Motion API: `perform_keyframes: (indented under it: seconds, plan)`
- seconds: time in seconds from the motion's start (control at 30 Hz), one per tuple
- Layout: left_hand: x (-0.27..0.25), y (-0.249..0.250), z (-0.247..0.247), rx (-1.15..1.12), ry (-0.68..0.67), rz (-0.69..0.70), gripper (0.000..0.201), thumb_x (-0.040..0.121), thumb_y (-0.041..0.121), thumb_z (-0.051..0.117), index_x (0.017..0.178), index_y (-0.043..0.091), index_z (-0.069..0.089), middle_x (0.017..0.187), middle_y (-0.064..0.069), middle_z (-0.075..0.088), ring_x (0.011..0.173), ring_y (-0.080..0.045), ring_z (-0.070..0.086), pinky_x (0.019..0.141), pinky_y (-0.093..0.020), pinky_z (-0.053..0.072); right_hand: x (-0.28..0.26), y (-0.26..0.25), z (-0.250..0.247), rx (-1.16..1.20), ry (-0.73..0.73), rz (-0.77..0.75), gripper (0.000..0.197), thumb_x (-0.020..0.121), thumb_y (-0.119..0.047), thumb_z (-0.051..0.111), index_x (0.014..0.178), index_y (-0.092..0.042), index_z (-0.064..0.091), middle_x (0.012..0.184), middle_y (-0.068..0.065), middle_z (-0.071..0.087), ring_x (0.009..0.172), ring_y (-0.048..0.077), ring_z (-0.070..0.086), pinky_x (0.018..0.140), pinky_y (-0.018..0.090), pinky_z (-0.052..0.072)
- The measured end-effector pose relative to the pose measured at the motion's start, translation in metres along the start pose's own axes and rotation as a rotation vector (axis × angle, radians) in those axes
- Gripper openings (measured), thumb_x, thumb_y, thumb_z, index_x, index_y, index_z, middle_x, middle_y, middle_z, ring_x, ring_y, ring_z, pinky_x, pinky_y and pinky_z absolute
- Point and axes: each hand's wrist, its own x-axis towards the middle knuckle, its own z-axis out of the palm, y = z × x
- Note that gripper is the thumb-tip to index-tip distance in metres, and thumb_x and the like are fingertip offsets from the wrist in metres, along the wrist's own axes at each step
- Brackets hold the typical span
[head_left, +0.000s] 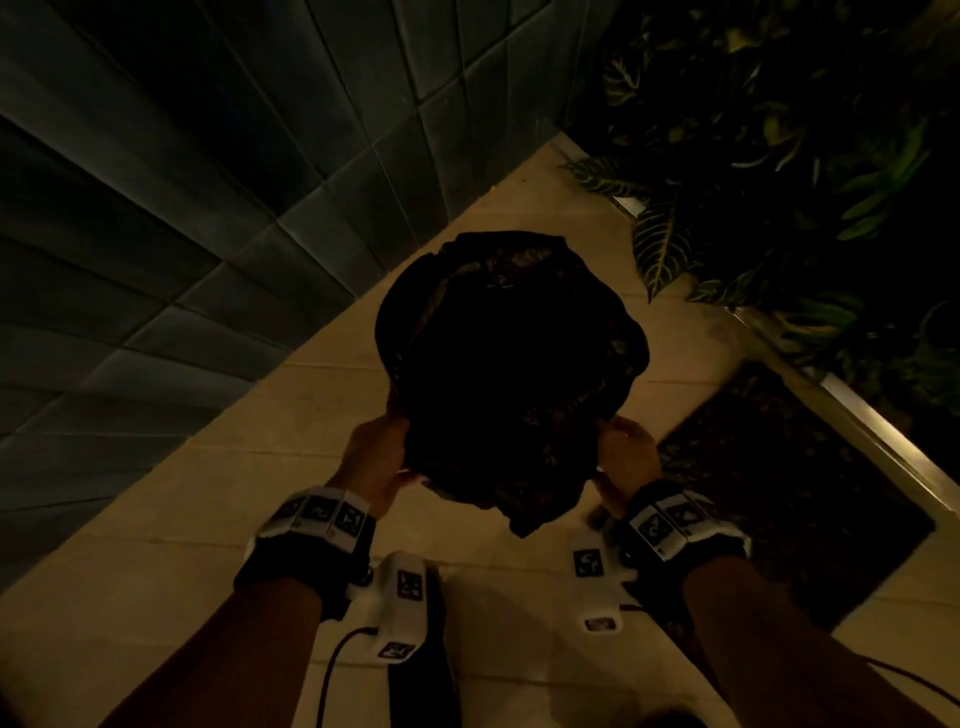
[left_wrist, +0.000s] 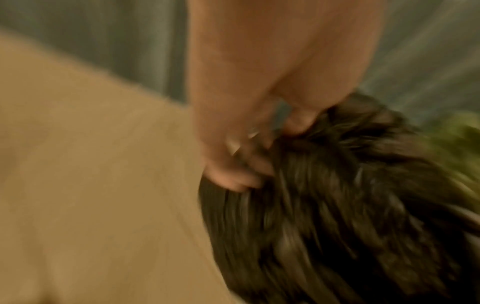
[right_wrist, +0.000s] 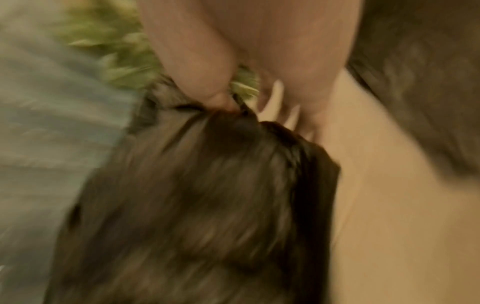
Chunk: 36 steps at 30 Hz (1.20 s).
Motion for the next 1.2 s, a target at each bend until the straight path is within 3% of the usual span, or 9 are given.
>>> perform_keyframes:
  seconds: [0.1,0.17,0.3,0.4,0.5,0.63,0.93,1.13,1.2]
  plan:
    - [0.013,0.021,-0.018,0.303,0.302,0.069,0.013,0.092,0.02,0.047,0.086,0.018,0.059,0.098,-0.01,0.059,0.092,-0.029,0.059,0.079,-0.042,0.049,-0.007,-0.015,-0.023,0.078,0.093,0.027,0.044,0.084,-0.022,0.056,0.126,-0.016,0.045,0.103,0.009,0.061,0.083,0.022,0.058,0.067,0.034,0.05]
    - [0.017,0.043,-0.022,0.313,0.438,0.309,0.006,0.089,0.022,0.053,0.096,0.021,0.054,0.102,-0.006,0.057,0.092,-0.026,0.057,0.08,-0.041,0.05,-0.014,-0.035,-0.036,0.122,0.108,-0.045,0.048,0.084,-0.025,0.052,0.13,-0.027,0.038,0.106,0.002,0.058,0.09,0.024,0.059,0.07,0.039,0.053]
    - [0.028,0.093,-0.001,0.615,0.087,0.604,0.051,0.092,0.026,0.056,0.14,0.025,0.038,0.134,0.005,0.044,0.123,-0.012,0.044,0.099,-0.029,0.04,-0.029,-0.068,-0.031,-0.065,-0.214,-0.172,0.055,0.084,-0.04,0.062,0.129,-0.046,0.031,0.115,-0.004,0.055,0.106,0.023,0.057,0.079,0.05,0.055]
    - [0.05,0.107,0.01,0.82,0.034,0.448,0.05,0.094,0.016,0.048,0.142,0.024,0.039,0.143,-0.008,0.047,0.131,-0.029,0.044,0.111,-0.039,0.036,-0.023,-0.07,-0.011,-0.25,-0.282,-0.233,0.072,0.079,-0.03,0.073,0.138,-0.03,0.033,0.116,-0.007,0.055,0.112,0.019,0.055,0.088,0.04,0.053]
    - [0.057,0.1,0.002,0.826,0.117,0.391,0.046,0.09,0.005,0.043,0.133,0.017,0.05,0.134,-0.016,0.053,0.122,-0.038,0.051,0.104,-0.049,0.042,-0.013,-0.064,0.001,-0.305,-0.184,-0.258,0.06,0.081,-0.02,0.071,0.133,-0.024,0.042,0.125,0.002,0.058,0.115,0.026,0.057,0.097,0.048,0.05]
    - [0.055,0.084,-0.009,0.863,0.198,0.389,0.038,0.091,0.009,0.039,0.126,0.016,0.053,0.126,-0.02,0.057,0.11,-0.04,0.056,0.091,-0.044,0.05,-0.01,-0.054,0.005,-0.234,-0.085,-0.25,0.046,0.082,-0.03,0.068,0.124,-0.021,0.051,0.119,0.005,0.063,0.107,0.029,0.062,0.091,0.052,0.052]
    - [0.029,0.077,-0.006,0.669,0.266,0.306,0.042,0.09,0.001,0.039,0.13,0.005,0.048,0.126,-0.022,0.054,0.103,-0.036,0.056,0.075,-0.033,0.046,-0.036,-0.066,-0.001,-0.492,0.14,-0.071,0.072,0.068,-0.068,0.064,0.122,-0.029,0.035,0.135,0.012,0.032,0.122,0.04,0.041,0.102,0.05,0.042]
    - [0.009,0.083,-0.005,0.502,0.284,0.228,0.036,0.088,0.005,0.045,0.122,0.014,0.049,0.124,-0.016,0.055,0.103,-0.041,0.058,0.082,-0.055,0.055,-0.056,-0.098,0.007,-0.013,-0.118,0.086,0.044,0.084,-0.036,0.067,0.116,-0.028,0.038,0.111,0.007,0.055,0.091,0.029,0.06,0.066,0.045,0.058]
    - [0.006,0.093,0.0,0.462,0.267,0.214,0.039,0.089,0.004,0.045,0.127,0.013,0.048,0.124,-0.014,0.054,0.106,-0.04,0.057,0.081,-0.055,0.056,-0.056,-0.11,0.015,0.019,-0.119,-0.007,0.039,0.086,-0.028,0.065,0.117,-0.025,0.042,0.113,0.011,0.059,0.095,0.032,0.062,0.069,0.045,0.056]
